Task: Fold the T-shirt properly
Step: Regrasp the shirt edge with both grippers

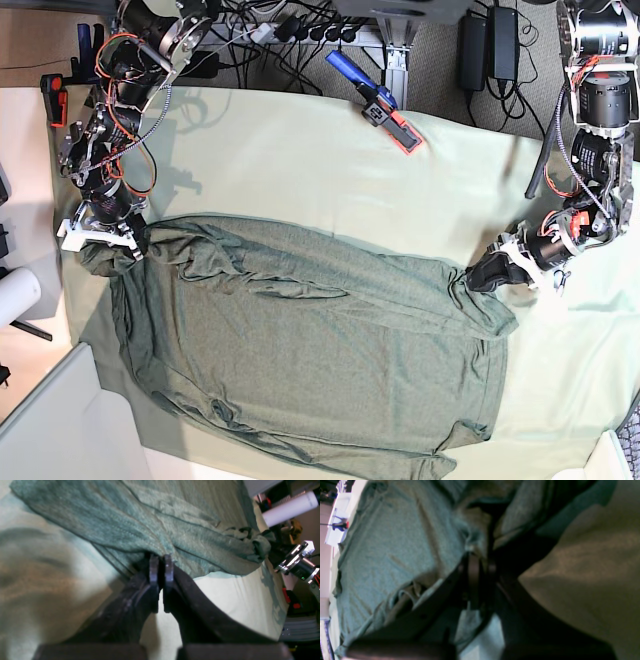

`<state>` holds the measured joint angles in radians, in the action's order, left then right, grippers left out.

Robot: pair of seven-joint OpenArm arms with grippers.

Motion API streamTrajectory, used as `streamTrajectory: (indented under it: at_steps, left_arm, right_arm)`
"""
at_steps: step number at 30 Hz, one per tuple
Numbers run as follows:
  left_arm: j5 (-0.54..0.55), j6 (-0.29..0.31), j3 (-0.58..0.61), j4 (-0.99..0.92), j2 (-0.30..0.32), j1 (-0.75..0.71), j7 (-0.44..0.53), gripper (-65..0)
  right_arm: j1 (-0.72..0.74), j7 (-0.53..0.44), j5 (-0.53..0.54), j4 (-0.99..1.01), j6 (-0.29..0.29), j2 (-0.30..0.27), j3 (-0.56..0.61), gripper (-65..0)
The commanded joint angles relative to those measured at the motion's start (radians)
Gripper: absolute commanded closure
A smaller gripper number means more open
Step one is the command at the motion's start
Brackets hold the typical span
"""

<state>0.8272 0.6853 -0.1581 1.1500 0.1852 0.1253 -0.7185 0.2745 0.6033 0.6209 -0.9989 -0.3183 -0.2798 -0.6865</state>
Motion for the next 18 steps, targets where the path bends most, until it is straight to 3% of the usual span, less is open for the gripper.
streamTrajectory:
  at_steps: [1,3,7,13,18]
  left_arm:
    - [0.02,0.013,-0.003,0.011,0.007,0.021,0.007,0.0]
    - [0.03,0.013,-0.003,0.011,0.011,0.021,0.0,0.0]
    - [0.161,0.013,-0.006,0.012,0.038,0.021,-0.082,0.0]
    - [0.174,0.013,-0.006,0.108,0.114,-0.024,-0.132,0.0]
    - [0.178,0.013,-0.006,0.269,0.181,-0.087,-0.132,0.0]
  right_arm:
    - [0.019,-0.024,0.004,-0.013,-0.026,-0.016,0.003,0.0]
    - [0.018,-0.024,-0.007,-0.013,-0.026,-0.017,0.002,0.0]
    - [0.016,0.037,0.05,-0.021,-0.029,-0.029,0.001,0.0]
    - [-0.012,0.142,0.106,-0.092,-0.048,-0.055,-0.029,0.0]
    - [-0.035,0.168,0.107,-0.122,-0.048,-0.058,-0.029,0.0]
